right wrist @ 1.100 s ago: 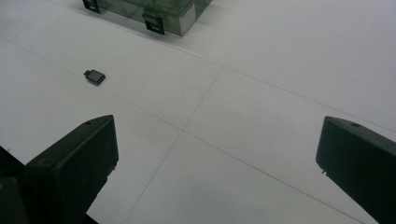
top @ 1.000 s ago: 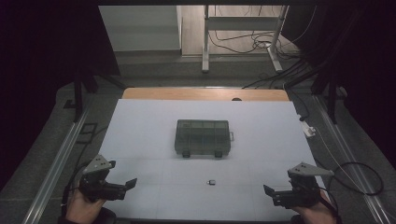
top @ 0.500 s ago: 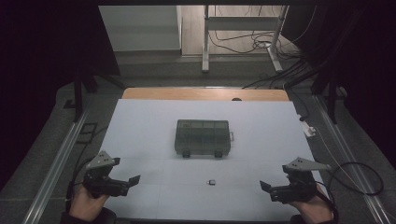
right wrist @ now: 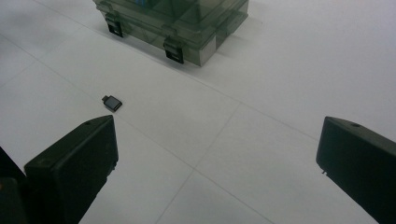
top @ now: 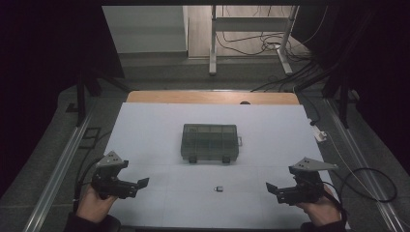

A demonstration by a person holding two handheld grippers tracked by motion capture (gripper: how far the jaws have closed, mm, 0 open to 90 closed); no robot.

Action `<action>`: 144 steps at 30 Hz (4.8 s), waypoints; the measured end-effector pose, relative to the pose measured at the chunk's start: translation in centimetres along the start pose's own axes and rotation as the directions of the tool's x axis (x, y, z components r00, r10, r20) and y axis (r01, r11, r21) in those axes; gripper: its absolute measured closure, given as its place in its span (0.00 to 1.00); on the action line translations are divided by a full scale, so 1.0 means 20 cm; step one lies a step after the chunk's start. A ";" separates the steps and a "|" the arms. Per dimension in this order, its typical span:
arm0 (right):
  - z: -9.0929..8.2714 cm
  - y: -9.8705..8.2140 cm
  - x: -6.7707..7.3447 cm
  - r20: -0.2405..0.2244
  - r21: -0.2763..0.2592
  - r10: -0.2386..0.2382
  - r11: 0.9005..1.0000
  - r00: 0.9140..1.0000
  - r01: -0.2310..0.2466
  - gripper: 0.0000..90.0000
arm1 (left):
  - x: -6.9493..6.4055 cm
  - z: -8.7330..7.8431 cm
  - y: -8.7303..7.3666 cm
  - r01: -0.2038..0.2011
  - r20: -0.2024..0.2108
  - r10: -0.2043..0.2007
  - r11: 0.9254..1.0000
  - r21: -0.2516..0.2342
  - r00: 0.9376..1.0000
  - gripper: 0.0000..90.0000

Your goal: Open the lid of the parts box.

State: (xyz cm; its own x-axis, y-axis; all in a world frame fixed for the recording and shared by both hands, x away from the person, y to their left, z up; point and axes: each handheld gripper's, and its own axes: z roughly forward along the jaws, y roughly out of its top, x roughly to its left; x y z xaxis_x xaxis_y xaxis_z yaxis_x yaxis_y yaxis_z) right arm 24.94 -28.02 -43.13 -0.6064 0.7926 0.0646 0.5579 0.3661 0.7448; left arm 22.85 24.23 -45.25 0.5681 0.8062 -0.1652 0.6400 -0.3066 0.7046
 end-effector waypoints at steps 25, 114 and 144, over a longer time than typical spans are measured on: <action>0.15 0.11 -0.02 -0.068 0.016 -0.005 1.000 0.998 0.006 0.00 | 0.03 0.14 0.13 -0.019 0.040 0.020 1.000 -0.014 0.999 0.00; 0.65 0.42 0.02 -0.069 0.181 -0.096 0.978 0.993 0.107 0.04 | 0.04 0.59 0.45 -0.100 0.105 0.099 0.995 0.003 0.990 0.00; 0.71 0.30 -0.02 -0.121 0.269 -0.121 0.951 0.985 0.150 0.91 | 0.04 0.67 0.38 -0.122 0.126 0.120 0.992 0.008 0.985 0.00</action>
State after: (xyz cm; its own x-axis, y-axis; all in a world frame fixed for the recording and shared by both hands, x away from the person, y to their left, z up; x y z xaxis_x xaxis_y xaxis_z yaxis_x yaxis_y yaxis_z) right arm 36.59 -19.29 -48.18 -0.7337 0.6773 0.0538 0.5920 0.5984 0.5399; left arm 35.03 15.77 -49.23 0.7012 0.6936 -0.1649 0.5702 -0.4068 0.7137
